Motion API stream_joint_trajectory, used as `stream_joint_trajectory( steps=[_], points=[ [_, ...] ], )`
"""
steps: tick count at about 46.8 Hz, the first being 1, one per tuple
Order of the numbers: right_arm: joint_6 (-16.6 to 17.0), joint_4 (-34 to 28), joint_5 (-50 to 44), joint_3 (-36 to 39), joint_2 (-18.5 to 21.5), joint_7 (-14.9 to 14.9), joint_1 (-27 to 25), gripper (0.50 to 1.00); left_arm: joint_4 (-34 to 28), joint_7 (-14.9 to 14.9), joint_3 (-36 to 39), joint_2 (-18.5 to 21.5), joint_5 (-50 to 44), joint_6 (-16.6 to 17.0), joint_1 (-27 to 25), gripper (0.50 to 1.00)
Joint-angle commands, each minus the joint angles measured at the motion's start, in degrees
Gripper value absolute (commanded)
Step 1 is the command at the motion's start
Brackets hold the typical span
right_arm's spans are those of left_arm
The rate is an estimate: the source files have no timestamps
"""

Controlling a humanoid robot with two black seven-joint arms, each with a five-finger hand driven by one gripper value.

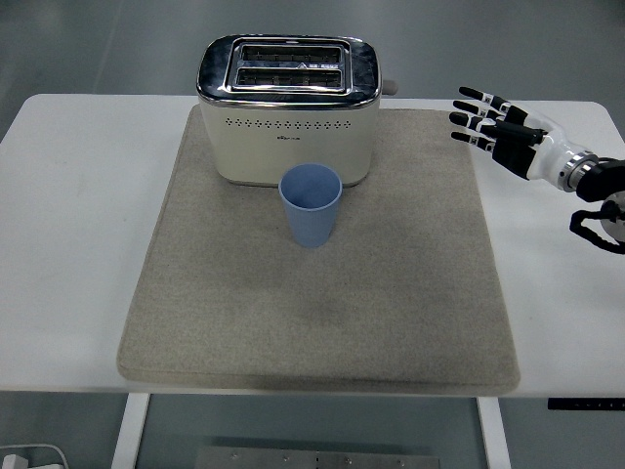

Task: Put the water cup in front of the bread machine

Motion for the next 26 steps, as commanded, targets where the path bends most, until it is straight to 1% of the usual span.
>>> stream_joint_trajectory(
  steps=[1,12,19,26],
  points=[
    [-0.1,-1.8,0.1,0.2,1.7,0.0,0.1,0.921,0.0,-0.1,0.0,0.0,0.0,0.0,0.0,1.000],
    [-0.1,-5.7,0.1,0.7,5.4,0.0,0.5,0.921,0.0,-0.1,0.0,0.0,0.0,0.0,0.0,1.000],
    [-0.1,-8.5,0.2,0.8,7.7,0.0,1.8,0.921,0.0,-0.1,0.0,0.0,0.0,0.0,0.0,1.000],
    [-0.3,-8.7,0.1,0.9,8.0,0.1,1.9,0.921,0.0,-0.1,0.0,0.0,0.0,0.0,0.0,1.000]
  ],
)
